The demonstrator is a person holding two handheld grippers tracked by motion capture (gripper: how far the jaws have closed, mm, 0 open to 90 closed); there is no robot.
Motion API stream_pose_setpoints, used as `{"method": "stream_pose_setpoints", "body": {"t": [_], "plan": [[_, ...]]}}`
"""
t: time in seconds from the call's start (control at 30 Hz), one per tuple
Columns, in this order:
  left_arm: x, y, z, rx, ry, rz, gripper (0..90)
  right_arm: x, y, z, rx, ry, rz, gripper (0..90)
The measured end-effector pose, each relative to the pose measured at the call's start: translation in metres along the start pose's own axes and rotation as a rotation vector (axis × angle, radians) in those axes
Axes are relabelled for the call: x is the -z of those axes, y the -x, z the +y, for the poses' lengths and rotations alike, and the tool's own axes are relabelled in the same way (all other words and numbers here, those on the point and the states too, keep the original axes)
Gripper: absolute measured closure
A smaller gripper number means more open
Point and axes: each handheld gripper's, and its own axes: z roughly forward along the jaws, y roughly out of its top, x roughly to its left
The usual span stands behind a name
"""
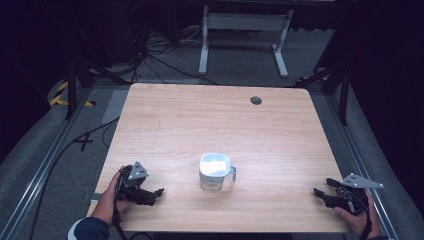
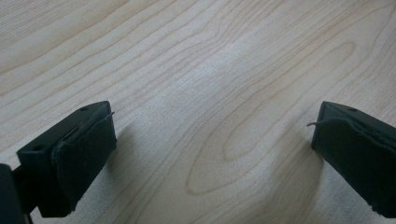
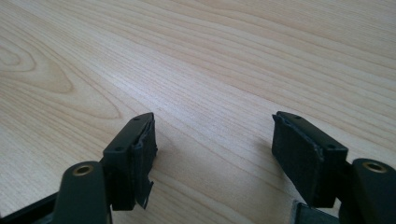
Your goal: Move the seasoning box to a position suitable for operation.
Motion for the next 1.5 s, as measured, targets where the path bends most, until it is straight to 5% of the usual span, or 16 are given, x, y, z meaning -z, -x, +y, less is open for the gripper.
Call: {"method": "stream_pose_setpoints", "body": {"t": [0.4, 0.67, 1.0, 1.3, 1.5], "plan": [[0.000, 0.001, 0.000, 0.003, 0.003, -0.001, 0.1, -0.001, 0.000, 0.001, -0.010, 0.004, -0.002, 30.9], [0.000, 0.000, 0.000, 0.002, 0.000, -0.003, 0.1, 0.008, 0.000, 0.010, -0.001, 0.058, 0.004, 45.1], [-0.001, -0.001, 0.000, -0.005, 0.002, -0.016, 0.0, 0.018, -0.029, 0.068, 0.068, 0.174, 0.117, 62.4], [-0.003, -0.004, 0.004, -0.023, -0.005, -0.031, 0.0, 0.001, -0.060, 0.109, 0.108, 0.226, 0.191, 72.6], [-0.003, -0.004, 0.003, -0.021, 0.001, -0.027, 0.1, -0.014, -0.087, 0.128, 0.191, 0.221, 0.245, 80.3]]}}
